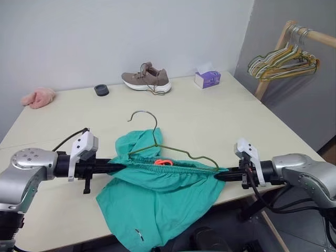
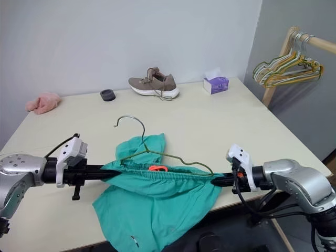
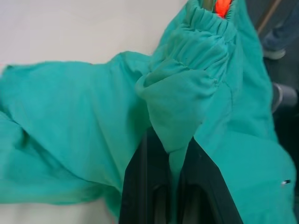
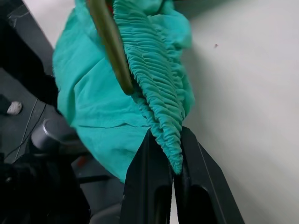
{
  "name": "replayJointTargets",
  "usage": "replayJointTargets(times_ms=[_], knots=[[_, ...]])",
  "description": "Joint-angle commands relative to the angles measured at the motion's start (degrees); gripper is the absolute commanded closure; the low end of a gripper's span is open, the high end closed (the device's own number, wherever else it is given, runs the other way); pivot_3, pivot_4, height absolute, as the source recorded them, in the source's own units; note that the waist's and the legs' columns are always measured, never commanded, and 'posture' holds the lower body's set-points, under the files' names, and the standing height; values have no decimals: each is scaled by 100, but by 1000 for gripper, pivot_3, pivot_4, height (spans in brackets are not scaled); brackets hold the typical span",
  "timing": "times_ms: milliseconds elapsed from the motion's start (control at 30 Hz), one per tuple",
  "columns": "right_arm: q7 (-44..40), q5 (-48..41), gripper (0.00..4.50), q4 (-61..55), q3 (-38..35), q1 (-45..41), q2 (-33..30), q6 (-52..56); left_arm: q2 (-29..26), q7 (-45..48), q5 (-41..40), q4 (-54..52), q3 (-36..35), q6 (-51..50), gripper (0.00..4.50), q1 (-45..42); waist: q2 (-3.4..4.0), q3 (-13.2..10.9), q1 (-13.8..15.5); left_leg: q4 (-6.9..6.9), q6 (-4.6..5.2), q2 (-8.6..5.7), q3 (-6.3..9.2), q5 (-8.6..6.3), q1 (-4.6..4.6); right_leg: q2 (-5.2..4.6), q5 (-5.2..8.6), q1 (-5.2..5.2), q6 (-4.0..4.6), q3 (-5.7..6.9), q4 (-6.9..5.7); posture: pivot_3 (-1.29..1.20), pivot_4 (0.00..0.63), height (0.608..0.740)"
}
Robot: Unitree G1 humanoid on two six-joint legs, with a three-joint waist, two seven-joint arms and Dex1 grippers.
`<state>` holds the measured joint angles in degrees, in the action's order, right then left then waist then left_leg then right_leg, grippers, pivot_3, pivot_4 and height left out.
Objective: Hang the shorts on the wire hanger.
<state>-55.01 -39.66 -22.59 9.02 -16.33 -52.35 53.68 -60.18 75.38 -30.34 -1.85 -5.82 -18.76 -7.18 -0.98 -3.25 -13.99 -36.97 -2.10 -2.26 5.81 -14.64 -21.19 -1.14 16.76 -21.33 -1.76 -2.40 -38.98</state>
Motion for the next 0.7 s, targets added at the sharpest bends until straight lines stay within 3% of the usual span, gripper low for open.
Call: replayJointTargets(times_ms=[33, 533, 700], knots=[[-169, 232, 4493, 132, -415, 141, -584, -38, -182, -474, 573, 694, -331, 155, 4500, -63, 2, -1, 2, 0, 0, 0, -1, 0, 0, 0, 0, 0, 0, -1, 0, -270, 0, 740], [173, 916, 4493, 259, -55, -347, -770, -506, -312, -1297, 1792, 1058, 94, 1264, 4500, -142, 2, -2, 8, 2, 0, 1, 1, 0, -2, 0, 0, -2, 0, 1, 1, -259, 0, 740], [266, 1030, 4493, 8, 242, -528, -534, -563, -162, -1499, 1806, 960, 160, 1206, 4500, -334, 2, -2, 23, 0, 0, 0, -1, 0, -2, -2, 0, -3, -1, -1, 0, -255, 0, 740]])
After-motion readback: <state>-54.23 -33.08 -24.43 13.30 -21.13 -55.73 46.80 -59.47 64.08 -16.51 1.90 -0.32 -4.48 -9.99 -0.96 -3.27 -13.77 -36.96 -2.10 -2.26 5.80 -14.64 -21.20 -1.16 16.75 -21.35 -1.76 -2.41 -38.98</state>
